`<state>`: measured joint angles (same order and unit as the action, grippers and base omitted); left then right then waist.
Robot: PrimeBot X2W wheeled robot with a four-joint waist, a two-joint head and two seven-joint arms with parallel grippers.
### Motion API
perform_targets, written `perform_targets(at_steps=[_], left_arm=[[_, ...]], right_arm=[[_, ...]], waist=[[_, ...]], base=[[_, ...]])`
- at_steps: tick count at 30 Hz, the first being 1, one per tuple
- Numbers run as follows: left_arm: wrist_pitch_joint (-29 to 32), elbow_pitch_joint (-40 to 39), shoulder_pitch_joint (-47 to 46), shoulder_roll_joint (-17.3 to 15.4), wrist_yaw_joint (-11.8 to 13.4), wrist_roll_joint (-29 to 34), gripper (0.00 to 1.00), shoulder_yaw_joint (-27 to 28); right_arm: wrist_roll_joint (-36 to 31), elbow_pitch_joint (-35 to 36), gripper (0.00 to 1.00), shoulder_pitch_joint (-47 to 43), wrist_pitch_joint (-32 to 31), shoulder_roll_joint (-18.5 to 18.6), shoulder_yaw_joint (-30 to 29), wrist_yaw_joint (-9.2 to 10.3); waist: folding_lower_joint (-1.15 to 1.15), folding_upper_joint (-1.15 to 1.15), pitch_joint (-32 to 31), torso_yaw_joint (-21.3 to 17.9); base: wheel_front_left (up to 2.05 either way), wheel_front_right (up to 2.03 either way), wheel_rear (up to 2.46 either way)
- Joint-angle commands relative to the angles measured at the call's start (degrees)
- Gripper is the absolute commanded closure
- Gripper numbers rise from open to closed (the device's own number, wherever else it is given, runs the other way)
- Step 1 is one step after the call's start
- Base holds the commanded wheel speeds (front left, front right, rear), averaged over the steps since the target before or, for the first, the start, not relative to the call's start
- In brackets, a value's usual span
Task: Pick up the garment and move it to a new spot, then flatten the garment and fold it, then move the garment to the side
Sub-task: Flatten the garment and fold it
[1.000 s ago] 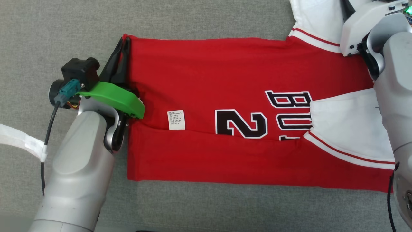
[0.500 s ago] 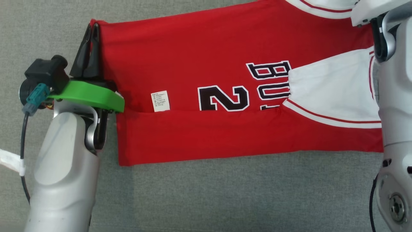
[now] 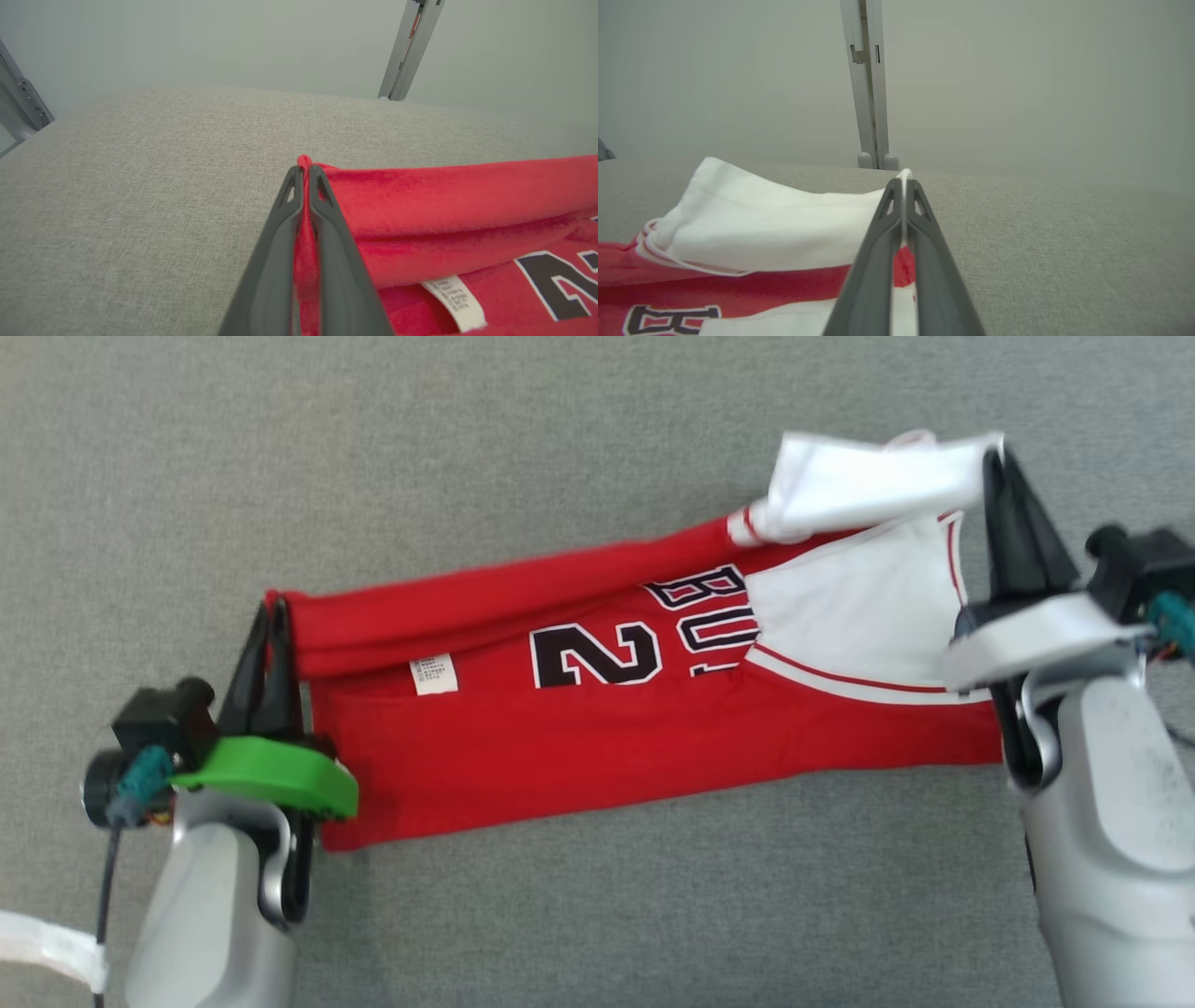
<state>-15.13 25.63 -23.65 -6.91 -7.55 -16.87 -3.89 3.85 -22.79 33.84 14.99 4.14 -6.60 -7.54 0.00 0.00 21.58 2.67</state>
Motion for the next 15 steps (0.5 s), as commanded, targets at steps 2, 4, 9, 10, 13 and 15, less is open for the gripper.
perform_targets(at_steps=[2,4,9,10,13,15], left_arm=[[0.0,0.3,3.2,0.4,0.2,0.7,1.00,0.4],[0.0,0.6,5.0,1.0,0.2,0.8,1.00,0.8],[0.0,1.3,9.3,2.1,0.2,1.1,1.00,0.9],[0.0,1.2,10.2,2.4,0.2,1.0,0.93,1.2],[0.0,0.8,12.5,3.2,0.2,1.4,0.00,1.8],[0.0,-0.2,14.0,3.4,0.2,2.0,0.00,2.4]], right_arm=[[1.1,0.5,1.00,-4.2,0.3,-0.1,0.1,0.12],[1.9,0.6,1.00,-6.9,0.3,-0.2,-0.5,0.12],[2.7,-0.5,1.00,-12.5,0.3,-0.5,-1.7,0.12],[2.9,-0.9,1.00,-13.6,0.3,-0.5,-1.9,0.12],[3.6,-2.3,0.00,-15.6,0.3,-0.6,-3.1,0.12],[3.8,-2.8,0.00,-16.6,0.3,-0.7,-3.3,0.12]], waist=[[0.00,0.00,-3.1,-2.0],[0.00,0.00,-3.8,-2.0],[0.00,0.00,-5.3,-1.6],[0.00,0.00,-5.6,-1.5],[0.00,0.00,-6.5,-1.0],[0.00,0.00,-6.9,-0.6]], base=[[0.00,0.00,0.00],[0.00,0.00,0.00],[0.00,0.00,0.00],[0.00,0.00,0.00],[0.00,0.00,0.00],[0.00,0.00,0.00]])
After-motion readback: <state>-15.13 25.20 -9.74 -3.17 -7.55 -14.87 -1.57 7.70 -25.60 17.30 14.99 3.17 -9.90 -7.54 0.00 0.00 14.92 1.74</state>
